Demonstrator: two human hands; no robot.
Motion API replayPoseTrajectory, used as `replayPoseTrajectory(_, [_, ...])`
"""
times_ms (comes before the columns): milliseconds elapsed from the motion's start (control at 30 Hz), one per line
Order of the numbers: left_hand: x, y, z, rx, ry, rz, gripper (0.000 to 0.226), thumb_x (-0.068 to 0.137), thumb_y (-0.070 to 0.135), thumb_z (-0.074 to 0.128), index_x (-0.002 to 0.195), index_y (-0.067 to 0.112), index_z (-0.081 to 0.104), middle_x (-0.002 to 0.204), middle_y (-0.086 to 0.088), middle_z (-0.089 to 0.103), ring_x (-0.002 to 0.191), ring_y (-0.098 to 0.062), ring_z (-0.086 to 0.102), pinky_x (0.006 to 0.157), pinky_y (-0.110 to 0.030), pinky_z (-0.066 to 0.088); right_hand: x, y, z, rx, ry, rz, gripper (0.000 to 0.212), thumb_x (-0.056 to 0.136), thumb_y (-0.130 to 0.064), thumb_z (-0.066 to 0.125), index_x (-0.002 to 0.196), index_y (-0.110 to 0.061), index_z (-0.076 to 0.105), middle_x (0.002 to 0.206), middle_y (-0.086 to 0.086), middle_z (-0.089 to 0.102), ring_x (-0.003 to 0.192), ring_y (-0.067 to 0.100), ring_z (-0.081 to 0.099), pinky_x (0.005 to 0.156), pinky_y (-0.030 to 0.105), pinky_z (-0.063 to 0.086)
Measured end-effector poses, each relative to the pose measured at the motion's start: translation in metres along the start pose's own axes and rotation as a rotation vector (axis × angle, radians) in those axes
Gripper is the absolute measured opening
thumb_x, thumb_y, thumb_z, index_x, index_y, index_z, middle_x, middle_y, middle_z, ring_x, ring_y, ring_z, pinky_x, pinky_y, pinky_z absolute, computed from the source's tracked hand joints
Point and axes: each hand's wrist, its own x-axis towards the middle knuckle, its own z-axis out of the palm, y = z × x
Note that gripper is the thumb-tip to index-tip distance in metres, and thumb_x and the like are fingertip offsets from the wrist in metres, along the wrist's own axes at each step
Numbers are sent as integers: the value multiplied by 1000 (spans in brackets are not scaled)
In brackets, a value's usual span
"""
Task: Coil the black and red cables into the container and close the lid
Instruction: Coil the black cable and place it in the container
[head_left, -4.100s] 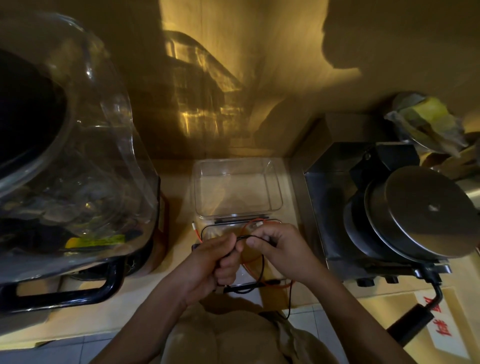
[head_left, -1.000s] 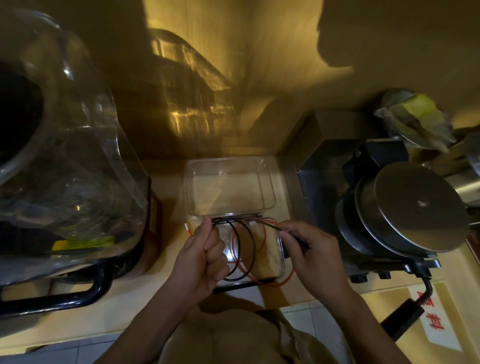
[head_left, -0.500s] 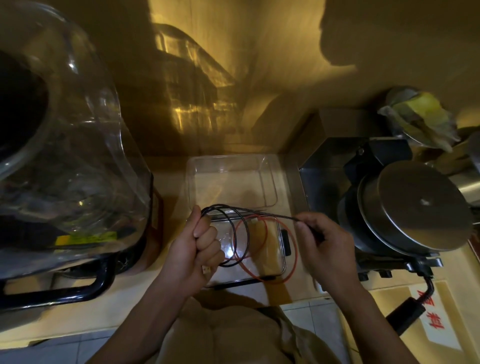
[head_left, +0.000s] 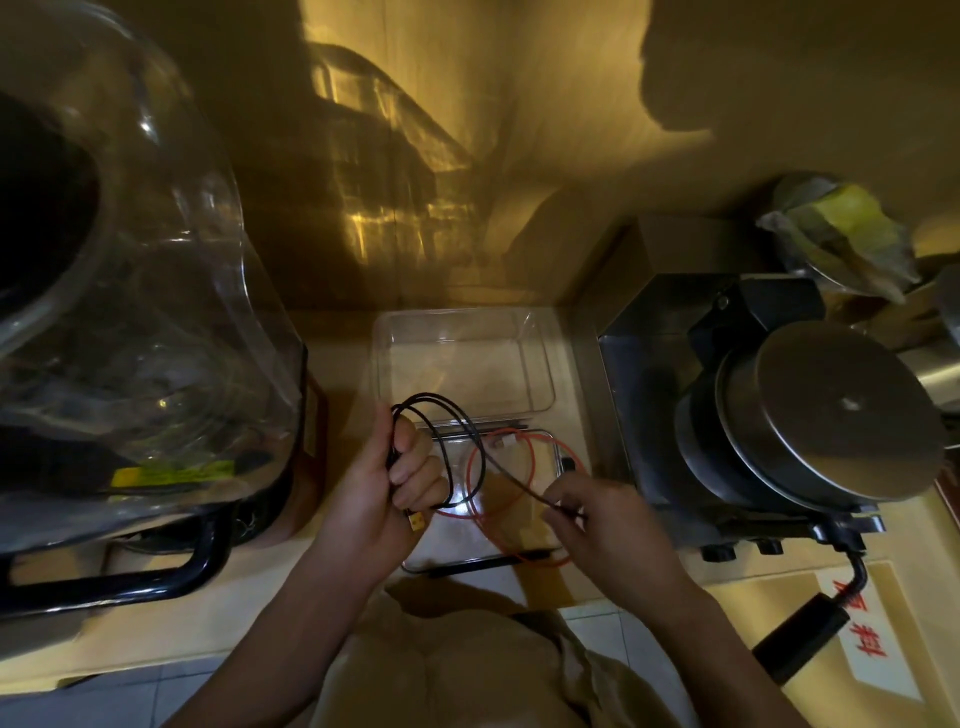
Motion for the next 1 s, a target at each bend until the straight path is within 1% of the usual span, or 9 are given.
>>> replayPoseTrajectory(67, [0, -3, 1, 29, 19, 4, 44, 99, 46, 37, 71, 17, 55, 52, 7, 27, 38, -6, 24, 37, -19, 33, 0, -6, 4, -20, -72, -50, 5, 91, -41, 58, 93, -37, 60, 81, -23, 59, 76, -4, 57, 69, 21, 48])
replayPoseTrajectory(167, [-2, -7, 1, 82, 19, -7, 44, 101, 46, 37, 77, 18, 59, 53, 8, 40, 41, -6, 35, 42, -20, 38, -1, -15, 5, 1, -110, -162, 28, 88, -56, 43, 103, -39, 59, 88, -16, 66, 79, 0, 59, 69, 21, 45])
replayPoseTrajectory(300, [-4, -9, 0, 216, 66, 0, 37, 99, 43, 45, 93, 16, 70, 61, 5, 44, 49, -9, 43, 49, -23, 43, -4, -25, 3, -7, -84, -284, 20, 91, -44, 53, 106, -38, 66, 90, -11, 70, 80, 6, 62, 64, 22, 43])
replayPoseTrajectory(467, [-7, -14, -3, 466, 102, -13, 29, 95, 34, 56, 112, 16, 71, 72, 1, 55, 65, -16, 59, 62, -28, 53, -7, -36, -2, 6, -68, -340, 25, 94, -39, 59, 117, -44, 66, 95, -13, 71, 83, 6, 64, 65, 26, 51])
replayPoseTrajectory(600, [-8, -20, -1, 574, 134, -36, 29, 89, 30, 60, 109, 15, 74, 81, -4, 66, 82, -23, 72, 73, -32, 58, -9, -41, -2, 4, -48, -376, 25, 93, -36, 59, 115, -41, 66, 95, -12, 72, 80, 8, 65, 62, 32, 55])
replayPoseTrajectory(733, [-7, -26, 1, 910, 131, -74, 23, 95, 28, 58, 96, 17, 77, 104, 0, 77, 100, -23, 73, 77, -34, 60, -9, -42, -2, 63, -16, -356, 21, 87, -33, 65, 108, -37, 70, 100, -14, 74, 83, 7, 69, 66, 34, 57])
replayPoseTrajectory(833, [-11, -27, 4, 1147, 47, -40, 28, 99, 19, 55, 82, 26, 76, 86, 5, 76, 80, -8, 71, 69, -19, 55, -8, -43, -5, 106, 0, -364, 16, 83, -38, 69, 99, -35, 69, 98, -16, 73, 84, 1, 69, 68, 30, 57])
replayPoseTrajectory(933, [-14, -27, 4, 1164, -52, -154, 31, 101, 24, 50, 88, 1, 66, 66, -5, 68, 53, -14, 64, 50, -22, 51, -6, -37, -10, 81, 33, -349, 15, 83, -44, 65, 93, -34, 68, 89, -14, 70, 78, 0, 64, 68, 28, 56])
replayPoseTrajectory(1000, [-17, -26, 5, 1151, -116, -206, 38, 103, 27, 47, 86, -6, 56, 58, -4, 63, 42, -13, 56, 43, -22, 44, -4, -30, -13, 67, 57, -343, 13, 86, -43, 64, 91, -32, 70, 85, -14, 68, 76, -3, 59, 68, 24, 54])
